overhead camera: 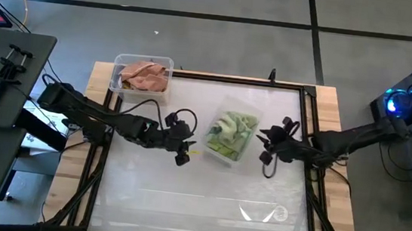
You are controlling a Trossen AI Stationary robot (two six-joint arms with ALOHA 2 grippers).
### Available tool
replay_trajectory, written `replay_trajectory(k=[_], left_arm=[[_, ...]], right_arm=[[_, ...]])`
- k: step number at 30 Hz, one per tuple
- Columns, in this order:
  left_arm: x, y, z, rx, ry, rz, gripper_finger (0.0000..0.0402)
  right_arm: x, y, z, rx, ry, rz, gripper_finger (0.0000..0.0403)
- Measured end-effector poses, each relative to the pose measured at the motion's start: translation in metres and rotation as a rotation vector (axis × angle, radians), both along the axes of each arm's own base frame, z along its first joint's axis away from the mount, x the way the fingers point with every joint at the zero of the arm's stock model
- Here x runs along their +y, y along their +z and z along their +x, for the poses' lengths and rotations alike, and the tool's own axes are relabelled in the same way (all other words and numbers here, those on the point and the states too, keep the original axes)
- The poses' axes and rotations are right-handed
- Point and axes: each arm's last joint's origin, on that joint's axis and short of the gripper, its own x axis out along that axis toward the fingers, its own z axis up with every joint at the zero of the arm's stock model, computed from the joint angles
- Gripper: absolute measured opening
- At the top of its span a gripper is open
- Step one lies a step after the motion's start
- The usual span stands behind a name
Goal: Sort towels by color in basket
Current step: Move the bottom transparent bin to the top right of the table
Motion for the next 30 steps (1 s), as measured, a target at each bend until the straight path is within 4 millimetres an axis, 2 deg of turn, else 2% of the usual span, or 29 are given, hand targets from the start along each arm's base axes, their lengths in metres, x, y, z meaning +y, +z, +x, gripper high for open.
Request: replay_trajectory(k=[3, 6, 10, 15, 23, 30], left_arm=[[0.0, 0.0, 0.0, 0.0, 0.002, 0.003, 0.0124], [0.0, -0.001, -0.001, 0.013, 0.012, 0.009, 0.0124], [0.001, -0.005, 0.001, 0.024, 0.035, 0.041, 0.0124], [0.003, -0.015, 0.008, 0.049, 0.04, 0.068, 0.0124], [0.0, -0.032, 0.019, 0.062, 0.049, 0.085, 0.0124], [-0.004, -0.031, 0.032, -0.035, 0.014, 0.117, 0.0124]], right_arm=[[0.008, 0.008, -0.007, -0.045, 0.093, 0.034, 0.0099], [0.02, 0.014, -0.006, -0.087, 0.247, 0.087, 0.0099], [0.037, 0.023, 0.013, -0.216, 0.448, 0.109, 0.0099], [0.051, 0.019, 0.041, -0.303, 0.553, 0.076, 0.0112], [0.045, 0.013, 0.091, -0.015, 0.414, 0.079, 0.0193], [0.046, 0.012, 0.135, 0.252, 0.366, 0.15, 0.0204]])
